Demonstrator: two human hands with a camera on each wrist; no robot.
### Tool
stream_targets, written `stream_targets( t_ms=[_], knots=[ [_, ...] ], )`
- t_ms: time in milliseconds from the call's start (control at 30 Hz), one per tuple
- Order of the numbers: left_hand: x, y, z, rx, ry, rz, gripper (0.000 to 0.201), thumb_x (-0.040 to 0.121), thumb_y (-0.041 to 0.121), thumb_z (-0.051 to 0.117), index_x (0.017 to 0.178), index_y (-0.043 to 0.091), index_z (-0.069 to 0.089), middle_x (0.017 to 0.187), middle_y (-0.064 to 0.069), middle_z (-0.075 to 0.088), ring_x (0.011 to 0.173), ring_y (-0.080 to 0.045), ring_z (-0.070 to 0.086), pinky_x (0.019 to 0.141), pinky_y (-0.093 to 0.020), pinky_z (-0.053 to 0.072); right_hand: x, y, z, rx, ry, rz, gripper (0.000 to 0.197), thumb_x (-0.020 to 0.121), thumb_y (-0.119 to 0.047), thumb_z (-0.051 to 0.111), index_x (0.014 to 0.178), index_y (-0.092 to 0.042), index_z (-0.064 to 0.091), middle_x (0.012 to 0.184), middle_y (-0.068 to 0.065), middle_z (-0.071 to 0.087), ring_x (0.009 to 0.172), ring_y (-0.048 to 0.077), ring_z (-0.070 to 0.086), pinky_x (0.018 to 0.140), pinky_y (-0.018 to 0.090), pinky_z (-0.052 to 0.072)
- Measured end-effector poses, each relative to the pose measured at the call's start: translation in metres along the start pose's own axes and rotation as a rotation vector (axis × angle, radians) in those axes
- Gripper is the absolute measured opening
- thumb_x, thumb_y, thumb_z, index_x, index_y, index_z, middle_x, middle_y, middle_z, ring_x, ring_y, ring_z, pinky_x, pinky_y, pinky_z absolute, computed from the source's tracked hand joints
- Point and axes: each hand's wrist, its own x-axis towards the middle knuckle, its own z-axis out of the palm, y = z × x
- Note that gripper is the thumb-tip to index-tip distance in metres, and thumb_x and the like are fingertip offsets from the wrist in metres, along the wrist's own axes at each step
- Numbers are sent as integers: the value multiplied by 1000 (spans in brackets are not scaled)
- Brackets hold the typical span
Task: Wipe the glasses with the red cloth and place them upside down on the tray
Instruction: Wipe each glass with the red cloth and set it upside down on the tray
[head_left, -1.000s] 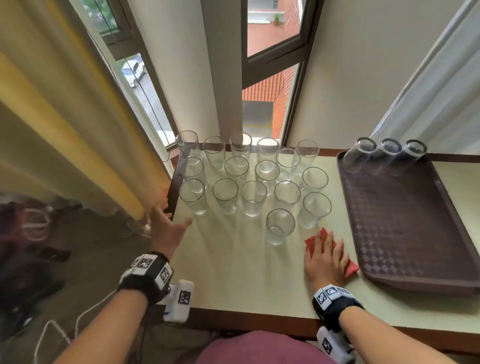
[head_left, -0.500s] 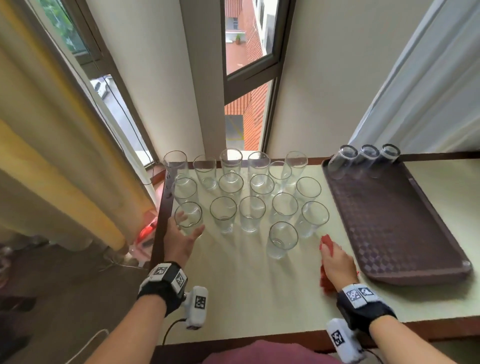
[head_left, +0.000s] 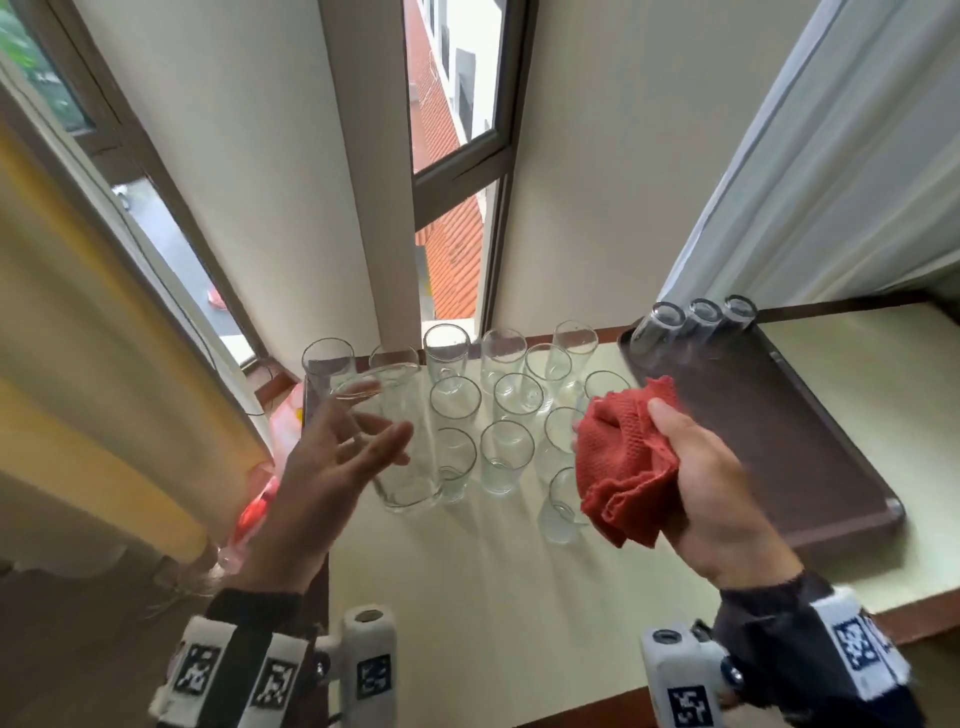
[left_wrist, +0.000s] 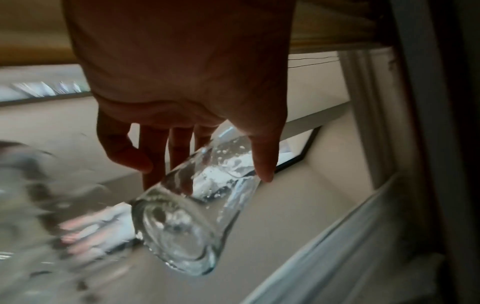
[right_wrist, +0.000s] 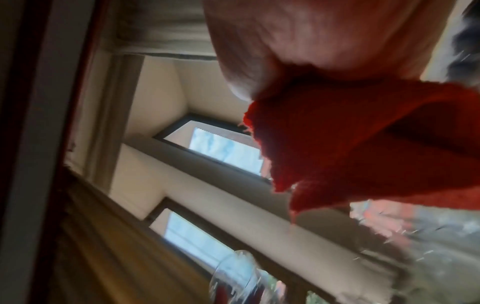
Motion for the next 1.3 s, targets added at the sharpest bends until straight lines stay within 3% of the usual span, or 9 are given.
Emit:
stream_targets(
  t_ms=[100, 400, 533, 767, 867, 967, 1133, 1233, 1300],
  knots=[
    [8, 13, 16, -98, -21, 90, 102, 51, 85, 70, 132, 29, 44, 99, -10, 71, 84, -19, 73, 73, -21, 55, -8, 2, 48, 46, -169, -49, 52, 92, -39, 49, 126, -1, 60, 121, 26, 66, 116, 43, 62, 102, 58, 46],
    [-1, -12, 38, -226, 104, 65, 71, 79, 66, 55, 140, 34, 38, 105, -6, 63, 91, -16, 66, 80, -23, 54, -13, 48, 108, -369, -381, -160, 58, 93, -63, 40, 140, -30, 45, 128, 2, 64, 109, 10, 67, 83, 26, 58],
    [-8, -14, 36, -325, 41, -40, 56, 93, 55, 52, 141, 32, 35, 111, 9, 61, 98, 5, 65, 79, -15, 51, -9, 63, 129, -520, -439, -282, 72, 82, -70, 35, 149, -55, 13, 155, -3, 39, 133, 20, 51, 105, 42, 48],
    [-15, -14, 28, -415, -27, -143, 34, 95, 49, 42, 127, 37, 47, 106, 34, 67, 104, 14, 61, 78, -13, 51, 6, 70, 148, -514, -307, -434, 64, 76, -73, 37, 127, -35, 46, 97, -8, 70, 94, 16, 72, 87, 43, 60],
    [-17, -18, 26, -377, 48, -112, 40, 99, 48, 41, 134, 30, 49, 121, 16, 66, 114, 2, 61, 84, -13, 51, 2, 77, 151, -562, -310, -470, 46, 88, -69, 35, 121, -39, 45, 95, -15, 68, 91, 11, 71, 81, 38, 60],
    [-17, -18, 21, -394, 131, -82, 56, 99, 55, 41, 147, 26, 39, 137, 3, 59, 123, -8, 60, 100, -28, 52, -6, 87, 147, -644, -389, -503, 69, 86, -78, 33, 143, -41, 27, 105, -14, 64, 98, 11, 68, 83, 42, 60],
    [-19, -8, 16, -402, 181, -23, 58, 96, 47, 37, 149, 23, 31, 110, 14, 73, 104, -5, 69, 90, -27, 56, -17, 96, 140, -611, -469, -505, 69, 94, -62, 28, 155, -42, 4, 130, -39, 50, 124, 2, 55, 103, 41, 50],
    [-21, -4, 19, -405, 144, -4, 50, 94, 40, 41, 142, 27, 32, 104, 16, 73, 96, 1, 70, 73, -15, 55, -7, 86, 149, -499, -422, -470, 57, 97, -52, 31, 153, -42, 20, 111, -17, 65, 104, 18, 68, 89, 44, 58],
    [-19, -6, 20, -326, 166, -1, 44, 96, 53, 49, 135, 42, 33, 117, 10, 63, 108, -2, 64, 83, -21, 56, -1, 77, 155, -434, -380, -405, 37, 94, -57, 35, 130, -58, 42, 104, 0, 68, 96, 29, 70, 84, 54, 58]
  ],
)
